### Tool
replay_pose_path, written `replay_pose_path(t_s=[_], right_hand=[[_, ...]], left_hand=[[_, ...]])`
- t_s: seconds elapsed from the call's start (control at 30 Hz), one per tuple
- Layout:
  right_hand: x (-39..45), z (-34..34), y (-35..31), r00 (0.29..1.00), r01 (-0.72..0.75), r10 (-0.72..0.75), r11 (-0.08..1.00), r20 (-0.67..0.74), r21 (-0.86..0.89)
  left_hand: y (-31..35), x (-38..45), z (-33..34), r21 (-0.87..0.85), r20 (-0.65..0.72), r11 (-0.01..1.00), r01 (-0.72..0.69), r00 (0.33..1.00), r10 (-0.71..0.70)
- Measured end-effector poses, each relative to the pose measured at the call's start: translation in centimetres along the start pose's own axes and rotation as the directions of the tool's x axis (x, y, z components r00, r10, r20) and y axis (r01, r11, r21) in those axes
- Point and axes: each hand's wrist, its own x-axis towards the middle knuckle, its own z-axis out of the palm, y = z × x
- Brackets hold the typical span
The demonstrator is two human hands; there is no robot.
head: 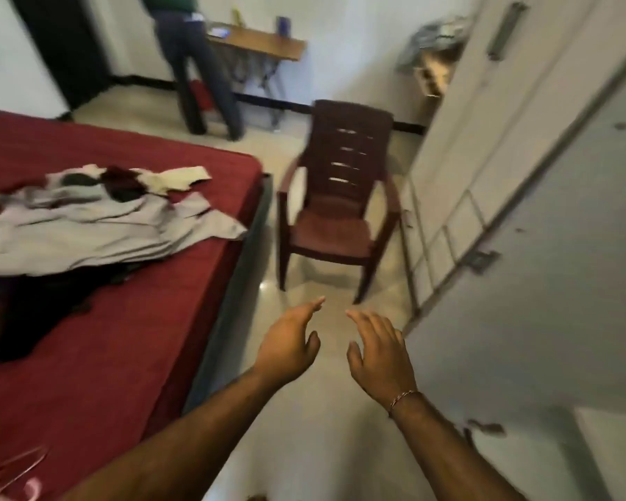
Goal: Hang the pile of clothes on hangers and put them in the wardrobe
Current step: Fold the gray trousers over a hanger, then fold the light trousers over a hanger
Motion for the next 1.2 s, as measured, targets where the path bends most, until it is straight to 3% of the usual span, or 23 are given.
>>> replay_pose_path(t_s=[0.2,0.43,0.57,0.7,0.87,1.0,1.2], right_hand=[[9.8,10.5,-12.8,0.944,0.189,-0.221,0.971,0.244,0.147],[17.8,20.7,-22.5,0.759,0.331,-0.443,0.894,0.478,0.302],[22.0,25.0,-25.8,0.64,0.383,-0.518,0.855,0.567,0.348],[25.9,28.2,-28.7,0.565,0.427,-0.55,0.833,0.614,0.353],[29.9,30.5,-32.3,0.518,0.412,-0.544,0.835,0.66,0.365],[33.8,32.5,-34.1,0.496,0.442,-0.567,0.817,0.658,0.37],[40.2,34.2,-35.0,0.524,0.437,-0.496,0.854,0.693,0.281]], left_hand=[[-14.7,-5.5,-12.5,0.171,-0.157,0.925,0.339,0.936,-0.314],[-23.1,-10.8,-19.4,0.14,-0.325,0.736,0.662,0.733,-0.597],[-26.3,-12.0,-20.7,0.111,-0.354,0.607,0.787,0.603,-0.716],[-28.0,-12.5,-21.3,0.119,-0.36,0.51,0.852,0.516,-0.777],[-29.8,-10.7,-22.6,0.075,-0.382,0.47,0.879,0.461,-0.801],[-32.6,-7.2,-24.4,0.049,-0.385,0.478,0.877,0.458,-0.801],[-39.0,-1.0,-27.6,-0.004,-0.377,0.515,0.857,0.476,-0.795]])
